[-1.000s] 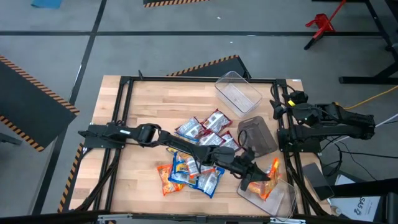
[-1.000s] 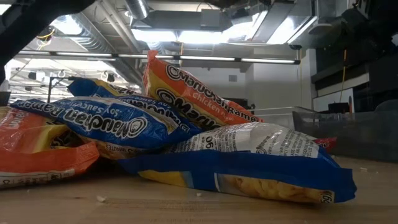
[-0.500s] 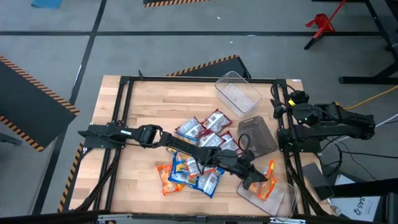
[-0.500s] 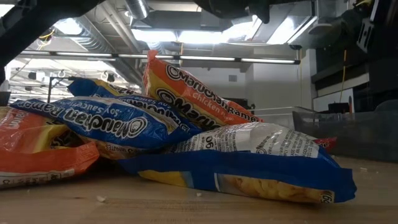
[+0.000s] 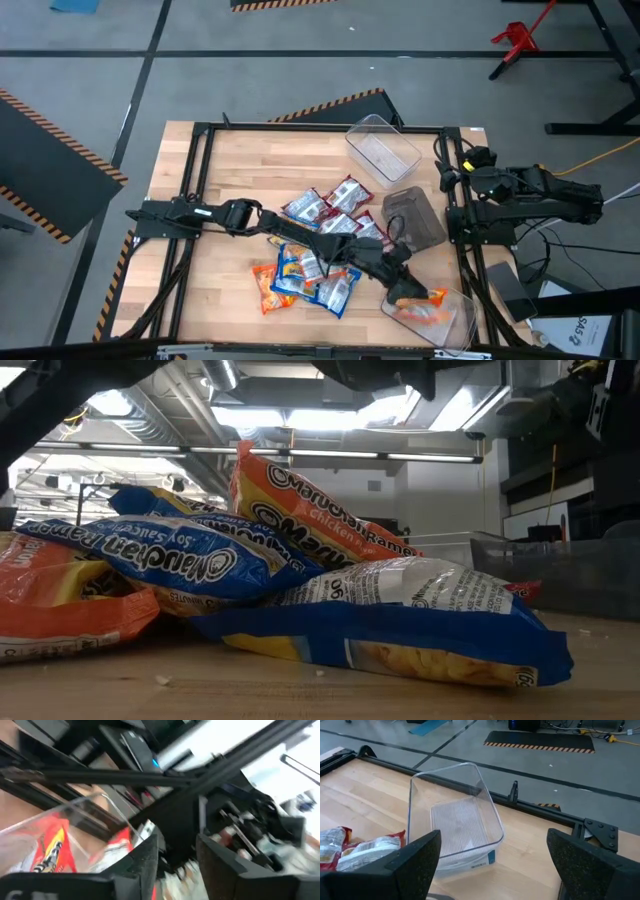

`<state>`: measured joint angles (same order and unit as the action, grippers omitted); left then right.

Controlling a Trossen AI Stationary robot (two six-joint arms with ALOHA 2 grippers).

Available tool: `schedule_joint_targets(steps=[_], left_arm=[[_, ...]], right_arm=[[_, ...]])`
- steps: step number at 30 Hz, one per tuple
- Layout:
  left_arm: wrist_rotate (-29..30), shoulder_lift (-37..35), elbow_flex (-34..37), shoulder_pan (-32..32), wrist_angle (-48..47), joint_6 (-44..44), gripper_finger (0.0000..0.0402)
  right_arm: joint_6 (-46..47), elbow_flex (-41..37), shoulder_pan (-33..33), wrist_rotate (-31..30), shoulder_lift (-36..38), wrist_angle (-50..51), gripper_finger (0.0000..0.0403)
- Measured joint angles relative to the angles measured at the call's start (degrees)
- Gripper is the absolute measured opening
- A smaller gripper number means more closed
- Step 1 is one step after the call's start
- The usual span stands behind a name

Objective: Sort Maruchan noodles
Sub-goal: Put the orange bag into the bottom transparent bin

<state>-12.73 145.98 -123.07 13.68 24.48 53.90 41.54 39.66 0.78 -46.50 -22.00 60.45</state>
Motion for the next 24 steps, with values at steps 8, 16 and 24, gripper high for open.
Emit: schedule_joint_targets(steps=[8, 16, 24], left_arm=[[-33.7, -0.6, 0.0, -6.7, -0.2, 10.0, 0.0138], [-58.0, -3.3, 0.2, -9.9, 0.0, 16.9, 0.0136], [-53.9, -15.2, 0.1, -11.8, 8.9, 11.0, 0.0136]], right_arm=[[0.0, 0.0, 0.0, 0.6, 0.0, 0.1, 0.0351], [-0.1, 0.0, 0.0, 1.1, 0.0, 0.2, 0.0351], [-0.3, 0.0, 0.0, 1.1, 0.0, 0.2, 0.0351]])
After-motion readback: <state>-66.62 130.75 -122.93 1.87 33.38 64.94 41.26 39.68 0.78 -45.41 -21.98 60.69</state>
